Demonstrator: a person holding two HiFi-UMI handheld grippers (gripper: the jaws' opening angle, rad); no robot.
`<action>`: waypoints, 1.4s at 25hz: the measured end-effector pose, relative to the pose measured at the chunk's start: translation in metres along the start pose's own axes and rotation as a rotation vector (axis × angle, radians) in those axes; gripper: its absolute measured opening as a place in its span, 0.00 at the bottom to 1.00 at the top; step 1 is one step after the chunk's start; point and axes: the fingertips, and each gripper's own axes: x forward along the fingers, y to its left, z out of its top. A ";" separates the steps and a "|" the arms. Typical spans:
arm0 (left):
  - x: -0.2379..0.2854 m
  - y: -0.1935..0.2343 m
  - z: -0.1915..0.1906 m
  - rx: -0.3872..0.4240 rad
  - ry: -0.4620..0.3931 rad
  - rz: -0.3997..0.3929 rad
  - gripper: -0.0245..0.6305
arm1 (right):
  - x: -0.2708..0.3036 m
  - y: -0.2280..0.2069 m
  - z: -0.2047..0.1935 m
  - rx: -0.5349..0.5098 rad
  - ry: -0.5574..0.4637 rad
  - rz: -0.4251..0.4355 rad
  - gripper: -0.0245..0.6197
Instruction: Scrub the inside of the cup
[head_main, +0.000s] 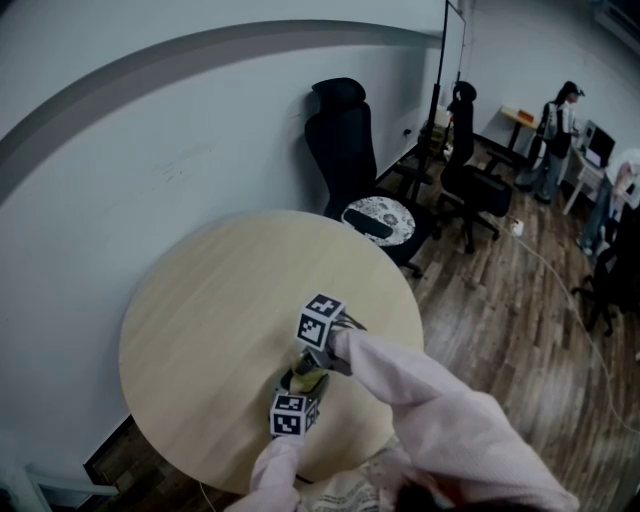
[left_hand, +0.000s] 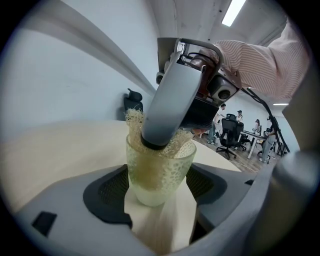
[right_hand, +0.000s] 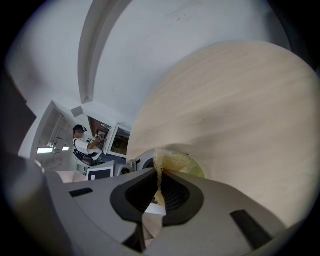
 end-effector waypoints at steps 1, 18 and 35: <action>0.000 0.000 0.000 0.000 0.001 0.000 0.58 | 0.000 0.000 0.001 0.008 -0.005 0.000 0.08; 0.000 -0.001 -0.001 0.004 -0.007 -0.003 0.58 | -0.007 -0.006 0.007 0.140 -0.114 0.028 0.08; -0.008 -0.001 0.000 -0.014 -0.023 -0.015 0.63 | -0.014 -0.009 -0.002 0.142 -0.119 0.032 0.08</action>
